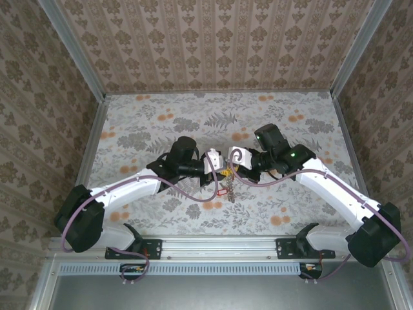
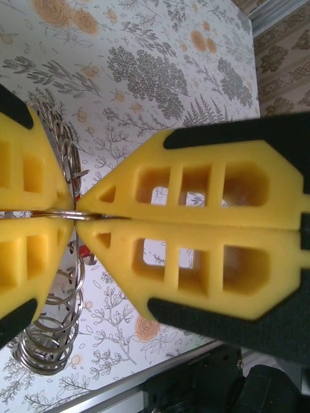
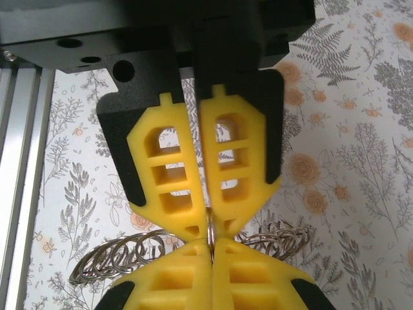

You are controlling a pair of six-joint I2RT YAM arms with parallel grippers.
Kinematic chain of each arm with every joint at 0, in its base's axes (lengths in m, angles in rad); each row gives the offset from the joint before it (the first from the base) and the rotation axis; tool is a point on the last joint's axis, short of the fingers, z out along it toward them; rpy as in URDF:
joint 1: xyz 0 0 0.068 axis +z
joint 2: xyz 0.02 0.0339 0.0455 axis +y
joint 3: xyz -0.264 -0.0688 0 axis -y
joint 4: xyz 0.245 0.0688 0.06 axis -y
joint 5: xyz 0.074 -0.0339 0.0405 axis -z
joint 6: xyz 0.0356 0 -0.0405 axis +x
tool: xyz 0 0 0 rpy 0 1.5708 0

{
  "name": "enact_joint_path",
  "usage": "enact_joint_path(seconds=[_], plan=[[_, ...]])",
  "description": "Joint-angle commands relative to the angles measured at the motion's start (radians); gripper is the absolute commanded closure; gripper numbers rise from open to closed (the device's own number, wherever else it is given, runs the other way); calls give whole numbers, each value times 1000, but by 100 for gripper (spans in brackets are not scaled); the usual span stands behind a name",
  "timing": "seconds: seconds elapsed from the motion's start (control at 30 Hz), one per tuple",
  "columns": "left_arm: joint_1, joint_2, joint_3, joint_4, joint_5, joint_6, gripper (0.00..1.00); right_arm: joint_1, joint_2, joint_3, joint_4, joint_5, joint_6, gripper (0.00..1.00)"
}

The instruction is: Put the keys on the keyring

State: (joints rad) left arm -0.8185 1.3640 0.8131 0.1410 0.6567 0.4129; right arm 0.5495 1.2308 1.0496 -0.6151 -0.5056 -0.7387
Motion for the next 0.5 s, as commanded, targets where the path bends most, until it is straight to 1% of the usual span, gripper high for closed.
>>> enact_joint_path(seconds=[0.0, 0.13, 0.2, 0.33, 0.47], plan=[[-4, -12, 17, 34, 14, -5, 100, 13, -3, 24, -33, -7, -16, 97], [2, -17, -6, 91, 39, -40, 100, 7, -29, -20, 35, -15, 9, 91], [8, -20, -22, 136, 62, -64, 100, -19, -44, -54, 102, -86, 28, 87], [24, -20, -35, 178, 127, -94, 100, -65, -47, -102, 183, -200, 73, 85], [34, -21, -60, 244, 160, -132, 100, -78, -51, -135, 234, -218, 100, 85]])
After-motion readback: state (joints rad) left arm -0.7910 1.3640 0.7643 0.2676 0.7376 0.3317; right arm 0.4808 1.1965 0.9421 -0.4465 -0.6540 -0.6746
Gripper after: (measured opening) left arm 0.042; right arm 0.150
